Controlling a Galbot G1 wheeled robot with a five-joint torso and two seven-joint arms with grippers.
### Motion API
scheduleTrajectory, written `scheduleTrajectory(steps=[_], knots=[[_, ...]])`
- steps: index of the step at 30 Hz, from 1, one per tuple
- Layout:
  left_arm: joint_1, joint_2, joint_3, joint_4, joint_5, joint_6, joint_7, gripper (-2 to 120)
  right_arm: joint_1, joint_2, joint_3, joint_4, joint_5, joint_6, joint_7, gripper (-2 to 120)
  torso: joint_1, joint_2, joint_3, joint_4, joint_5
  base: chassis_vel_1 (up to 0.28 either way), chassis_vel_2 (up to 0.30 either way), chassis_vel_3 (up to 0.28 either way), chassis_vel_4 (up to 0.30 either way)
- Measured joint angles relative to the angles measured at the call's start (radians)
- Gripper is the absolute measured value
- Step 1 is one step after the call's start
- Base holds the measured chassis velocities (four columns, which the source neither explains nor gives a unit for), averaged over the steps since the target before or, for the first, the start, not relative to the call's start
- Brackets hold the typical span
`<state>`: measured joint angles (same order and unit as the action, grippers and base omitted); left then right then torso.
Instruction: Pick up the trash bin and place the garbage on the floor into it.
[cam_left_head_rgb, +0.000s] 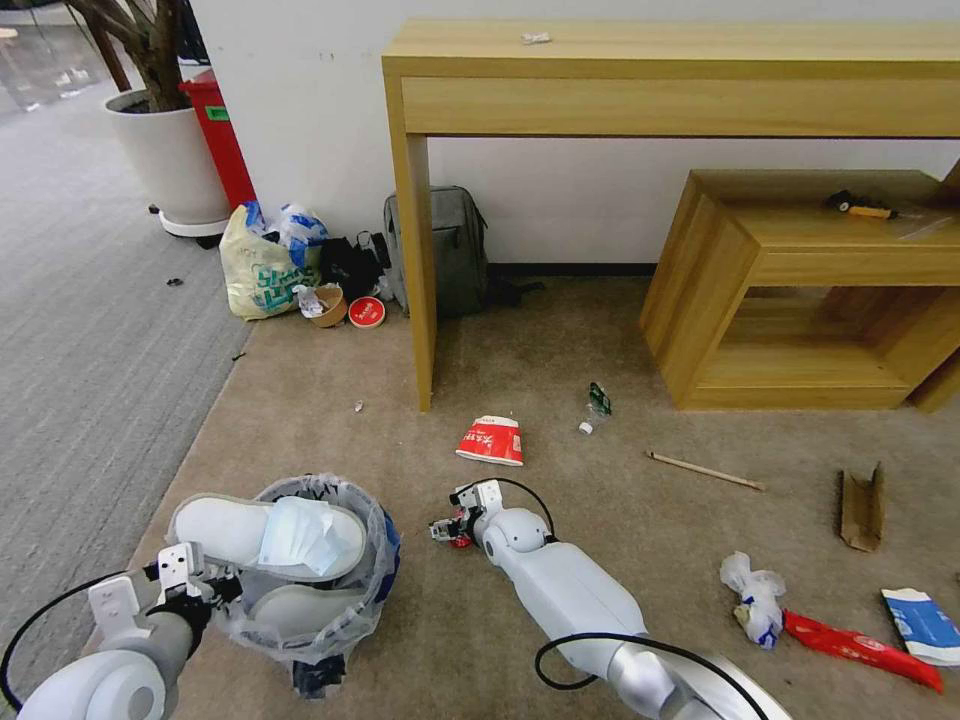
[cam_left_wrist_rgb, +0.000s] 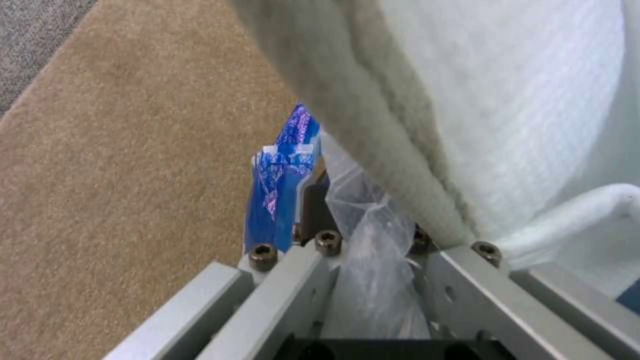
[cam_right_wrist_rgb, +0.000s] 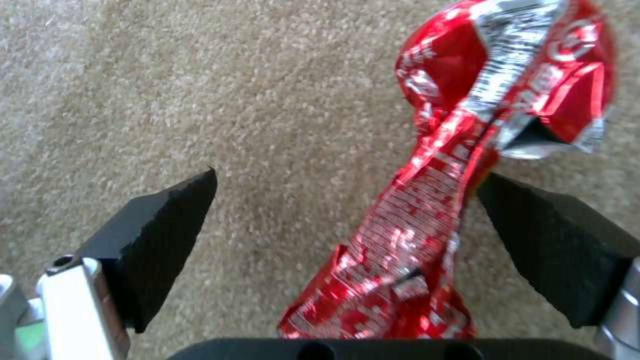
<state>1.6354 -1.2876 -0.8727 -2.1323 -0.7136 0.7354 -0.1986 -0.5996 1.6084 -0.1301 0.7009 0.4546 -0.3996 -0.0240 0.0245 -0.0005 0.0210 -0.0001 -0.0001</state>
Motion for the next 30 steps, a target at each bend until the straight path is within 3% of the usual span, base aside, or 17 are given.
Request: scheduleTrajectory(steps=[6,10,19,23,30], knots=[[-0.002,-0.001,0.001,-0.002,0.001,0.000,0.000,0,0.013,0.003,0.017,-0.034,-0.024,0.013,-0.033,82,0.000,0.000,0.000,-0.0008,-0.0002,0.000,0.000,0.000,0.000],[-0.004,-0.003,0.005,-0.007,0.001,0.000,-0.001,0,0.018,0.002,0.022,-0.051,-0.039,0.024,-0.042,62,0.000,0.000,0.000,-0.0009,-0.0003,0.000,0.000,0.000,0.000],[-0.001,-0.003,0.003,-0.013,0.001,0.000,-0.001,0,0.015,0.000,0.029,-0.056,-0.049,0.028,-0.043,34,0.000,0.000,0.000,-0.0006,-0.0001,0.000,0.000,0.000,0.000],[0.001,-0.005,0.002,-0.018,0.003,0.000,-0.001,0,0.008,0.000,0.040,-0.053,-0.052,0.035,-0.052,15,0.000,0.000,0.000,-0.0001,0.0001,0.000,0.000,0.000,0.000],[0.003,-0.008,0.006,-0.023,0.004,0.000,-0.001,0,-0.014,-0.004,0.054,-0.015,-0.073,0.041,-0.057,15,0.000,0.000,0.000,0.0003,0.0004,0.000,0.000,0.000,0.000]])
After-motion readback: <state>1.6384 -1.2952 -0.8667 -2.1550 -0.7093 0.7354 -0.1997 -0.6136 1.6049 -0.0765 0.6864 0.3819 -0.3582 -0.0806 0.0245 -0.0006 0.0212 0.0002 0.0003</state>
